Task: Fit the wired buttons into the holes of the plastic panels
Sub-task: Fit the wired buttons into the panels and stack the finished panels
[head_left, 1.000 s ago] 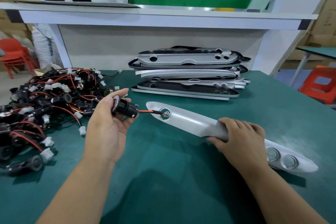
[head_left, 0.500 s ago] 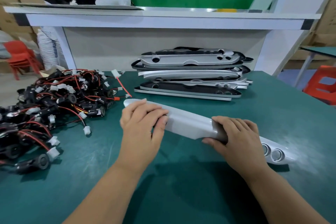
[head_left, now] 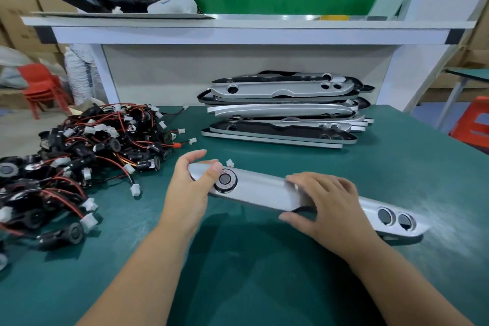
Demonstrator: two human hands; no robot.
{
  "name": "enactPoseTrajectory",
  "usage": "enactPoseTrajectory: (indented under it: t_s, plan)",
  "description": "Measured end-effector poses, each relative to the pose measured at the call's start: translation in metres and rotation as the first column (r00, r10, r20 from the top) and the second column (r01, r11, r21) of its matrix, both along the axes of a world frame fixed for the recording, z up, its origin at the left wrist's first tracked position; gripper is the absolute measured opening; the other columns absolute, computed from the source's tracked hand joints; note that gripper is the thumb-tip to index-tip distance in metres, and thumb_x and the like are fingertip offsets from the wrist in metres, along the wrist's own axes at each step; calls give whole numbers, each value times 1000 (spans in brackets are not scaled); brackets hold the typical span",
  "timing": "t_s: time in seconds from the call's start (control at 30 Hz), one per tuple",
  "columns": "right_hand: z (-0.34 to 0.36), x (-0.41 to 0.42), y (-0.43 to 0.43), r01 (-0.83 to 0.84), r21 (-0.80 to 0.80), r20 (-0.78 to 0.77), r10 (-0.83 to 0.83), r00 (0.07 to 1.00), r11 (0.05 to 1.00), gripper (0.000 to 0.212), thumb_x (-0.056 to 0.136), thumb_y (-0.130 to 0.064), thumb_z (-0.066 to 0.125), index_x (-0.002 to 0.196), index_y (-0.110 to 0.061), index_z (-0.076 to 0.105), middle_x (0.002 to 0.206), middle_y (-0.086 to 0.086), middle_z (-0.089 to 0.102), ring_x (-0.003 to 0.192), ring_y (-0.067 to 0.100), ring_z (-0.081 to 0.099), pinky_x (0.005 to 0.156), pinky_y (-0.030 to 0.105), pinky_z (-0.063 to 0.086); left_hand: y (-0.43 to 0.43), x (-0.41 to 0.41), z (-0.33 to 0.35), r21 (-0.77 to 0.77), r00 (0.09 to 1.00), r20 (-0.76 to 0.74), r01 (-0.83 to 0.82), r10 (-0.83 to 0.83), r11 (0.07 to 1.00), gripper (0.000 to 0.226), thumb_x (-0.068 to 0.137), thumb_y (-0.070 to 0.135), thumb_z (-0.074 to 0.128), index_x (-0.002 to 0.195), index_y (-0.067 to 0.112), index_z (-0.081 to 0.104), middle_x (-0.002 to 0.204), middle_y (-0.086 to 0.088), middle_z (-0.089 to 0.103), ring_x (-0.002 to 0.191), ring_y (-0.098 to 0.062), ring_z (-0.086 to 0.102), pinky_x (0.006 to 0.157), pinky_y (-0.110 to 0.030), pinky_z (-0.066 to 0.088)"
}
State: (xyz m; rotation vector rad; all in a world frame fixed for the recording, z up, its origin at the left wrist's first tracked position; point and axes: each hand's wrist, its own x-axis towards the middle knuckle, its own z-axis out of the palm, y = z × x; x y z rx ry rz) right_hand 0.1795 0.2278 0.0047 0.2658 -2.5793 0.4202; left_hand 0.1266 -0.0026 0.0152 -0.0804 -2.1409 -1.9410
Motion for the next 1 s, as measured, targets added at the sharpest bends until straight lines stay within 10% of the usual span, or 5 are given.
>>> enactPoseTrajectory:
  t_s: [0.17, 0.6, 0.83, 1.0]
  plan:
    - [12, -8, -58, -116, -100, -64, 110, 992, 988, 52, 78, -60, 55, 126, -39, 55, 128, -20, 54, 118, 4, 46, 98, 24, 20, 6, -2, -3, 159, 988, -42, 154, -149, 975, 36, 77, 26, 73, 107, 33, 55, 96, 9, 73, 88, -12, 69, 89, -35, 50]
    - [19, -23, -77, -153, -184, -49, 147, 988, 971, 41, 80, -45, 67, 120, -38, 59, 129, -23, 51, 118, -1, 37, 97, 24, 15, 9, -4, -3, 360, 975, -48, 218, -216, 907, 20, 86, 26, 51, 103, 29, 62, 95, 4, 71, 83, -13, 65, 75, -33, 48]
    - [27, -20, -64, -229, -174, 20, 236, 972, 958, 43, 87, -18, 63, 120, -45, 59, 112, -21, 44, 112, 1, 37, 99, 31, 20, 10, -2, -4, 247, 959, -51, 282, -278, 927, 37, 68, 30, 66, 105, 36, 61, 105, 6, 70, 101, -20, 64, 95, -42, 45]
    - [31, -17, -58, -243, -244, 36, 259, 965, 939, 57, 76, -35, 74, 127, -41, 49, 113, -25, 53, 112, -2, 43, 102, 36, 28, 9, -3, -7, 177, 942, -59, 336, -330, 925, 48, 70, 22, 70, 110, 43, 56, 114, 2, 67, 104, -23, 63, 103, -46, 44]
